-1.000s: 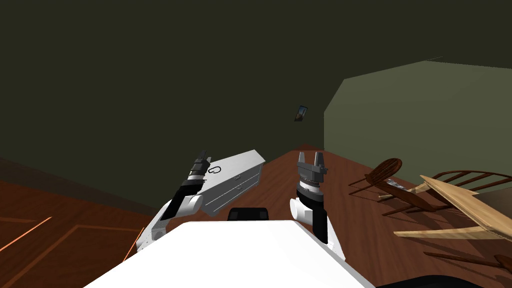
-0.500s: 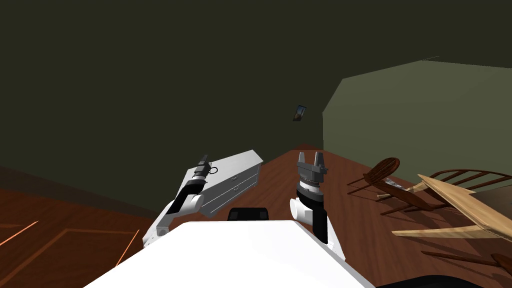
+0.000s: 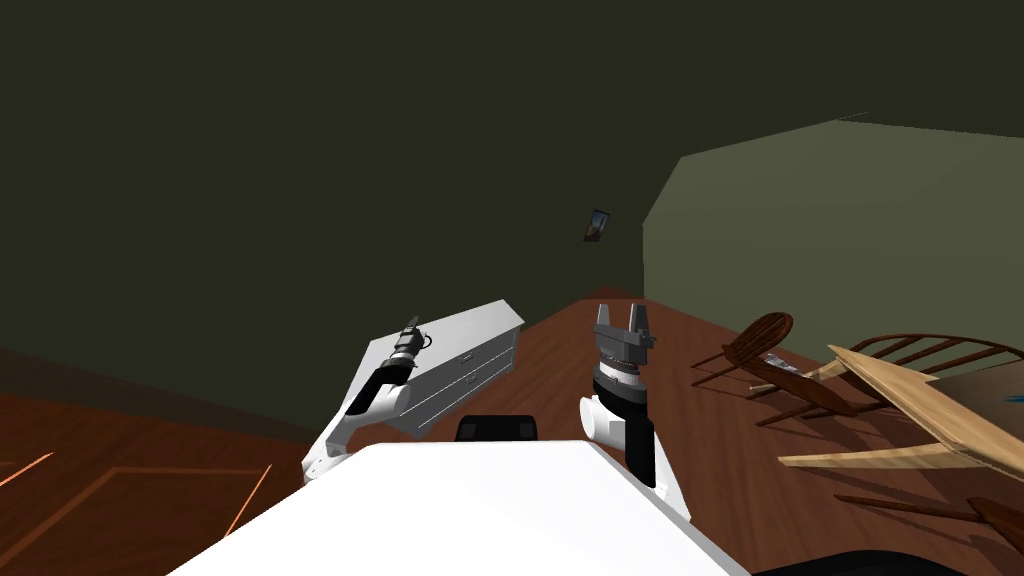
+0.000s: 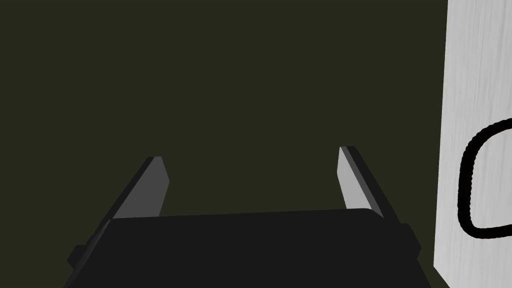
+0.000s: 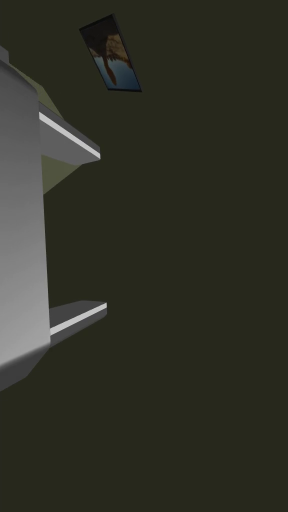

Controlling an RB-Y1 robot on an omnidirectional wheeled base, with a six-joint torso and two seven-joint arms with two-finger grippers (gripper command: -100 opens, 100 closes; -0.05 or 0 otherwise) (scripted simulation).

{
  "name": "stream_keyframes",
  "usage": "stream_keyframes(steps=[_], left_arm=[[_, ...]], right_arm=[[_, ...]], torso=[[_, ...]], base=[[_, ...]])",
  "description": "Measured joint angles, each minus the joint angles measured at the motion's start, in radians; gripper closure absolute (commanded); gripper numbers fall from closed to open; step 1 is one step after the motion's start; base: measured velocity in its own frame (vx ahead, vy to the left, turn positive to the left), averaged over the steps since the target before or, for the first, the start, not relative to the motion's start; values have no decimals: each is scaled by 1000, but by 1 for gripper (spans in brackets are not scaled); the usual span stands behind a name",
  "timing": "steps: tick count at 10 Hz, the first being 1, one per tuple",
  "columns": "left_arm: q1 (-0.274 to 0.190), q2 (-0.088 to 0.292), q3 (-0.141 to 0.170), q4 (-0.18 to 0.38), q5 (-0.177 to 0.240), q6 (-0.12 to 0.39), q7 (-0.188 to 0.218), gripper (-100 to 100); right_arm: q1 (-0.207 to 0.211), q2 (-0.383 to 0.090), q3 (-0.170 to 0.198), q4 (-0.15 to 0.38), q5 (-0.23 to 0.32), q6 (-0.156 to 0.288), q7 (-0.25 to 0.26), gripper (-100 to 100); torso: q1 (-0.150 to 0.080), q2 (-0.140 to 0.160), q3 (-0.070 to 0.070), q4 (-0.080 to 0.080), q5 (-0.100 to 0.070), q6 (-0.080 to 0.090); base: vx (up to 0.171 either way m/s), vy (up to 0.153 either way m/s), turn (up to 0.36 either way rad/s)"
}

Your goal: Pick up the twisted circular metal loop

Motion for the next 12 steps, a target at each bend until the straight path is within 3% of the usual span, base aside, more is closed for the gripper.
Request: stream_keyframes(steps=[5, 12], left_arm=[[-75, 6, 20, 145, 31, 144, 63, -100], [-143, 8, 29, 237, 51, 299, 128, -100]], right_arm=[[0, 0, 0, 0, 0, 0, 0, 0], [0, 0, 0, 0, 0, 0, 0, 0]], torso=[[5, 1, 0, 0, 1, 0], [7, 1, 0, 0, 1, 0]], base=[[-9, 57, -38], [-11, 83, -39]])
